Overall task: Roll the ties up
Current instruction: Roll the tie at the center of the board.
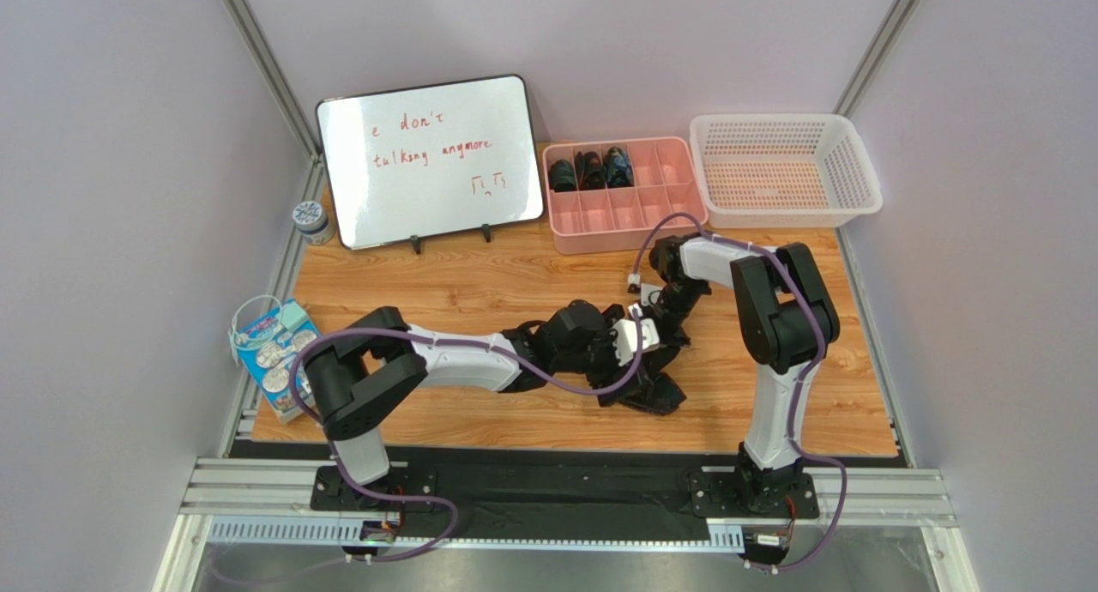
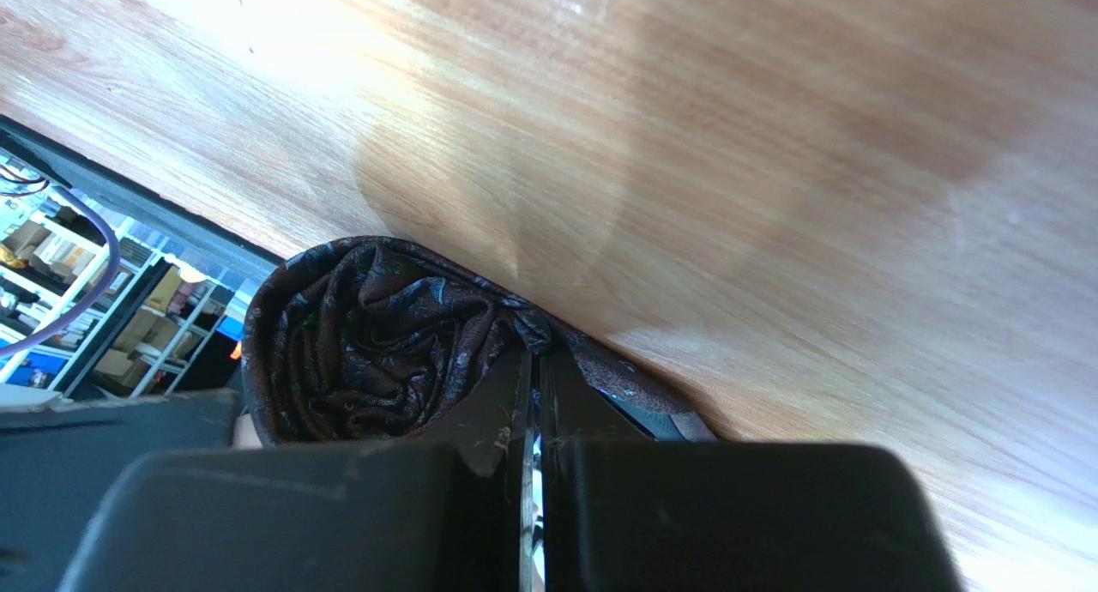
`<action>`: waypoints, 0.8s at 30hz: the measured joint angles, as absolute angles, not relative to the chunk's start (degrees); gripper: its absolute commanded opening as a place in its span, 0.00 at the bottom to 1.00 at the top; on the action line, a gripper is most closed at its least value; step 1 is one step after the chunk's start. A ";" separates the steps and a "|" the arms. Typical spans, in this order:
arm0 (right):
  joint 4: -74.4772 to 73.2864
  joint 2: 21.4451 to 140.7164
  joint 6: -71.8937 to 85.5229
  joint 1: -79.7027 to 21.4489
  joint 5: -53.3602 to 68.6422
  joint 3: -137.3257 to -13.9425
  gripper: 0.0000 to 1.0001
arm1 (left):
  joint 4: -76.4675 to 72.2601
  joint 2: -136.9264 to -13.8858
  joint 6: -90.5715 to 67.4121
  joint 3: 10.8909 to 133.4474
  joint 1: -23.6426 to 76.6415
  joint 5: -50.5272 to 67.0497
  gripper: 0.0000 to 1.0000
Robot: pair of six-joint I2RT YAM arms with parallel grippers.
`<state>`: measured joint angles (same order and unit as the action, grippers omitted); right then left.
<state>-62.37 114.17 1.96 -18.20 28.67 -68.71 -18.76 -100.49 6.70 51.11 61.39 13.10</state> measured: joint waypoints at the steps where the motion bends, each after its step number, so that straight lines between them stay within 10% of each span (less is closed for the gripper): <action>1: -62.37 114.17 1.96 -18.20 28.67 -68.71 0.00 | -18.85 -101.10 6.70 51.68 61.39 13.15 0.98; 9: -62.57 114.02 1.28 -18.44 28.60 -69.06 0.00 | -19.97 -107.92 7.18 52.90 61.39 13.45 0.68; 18: -62.13 114.02 -1.48 -18.63 27.31 -73.49 0.10 | -21.02 -108.49 7.90 53.47 61.14 12.45 0.01; 24: -62.13 113.65 -2.68 -13.82 28.42 -77.47 0.17 | -21.21 -108.88 7.79 53.98 60.73 11.03 0.00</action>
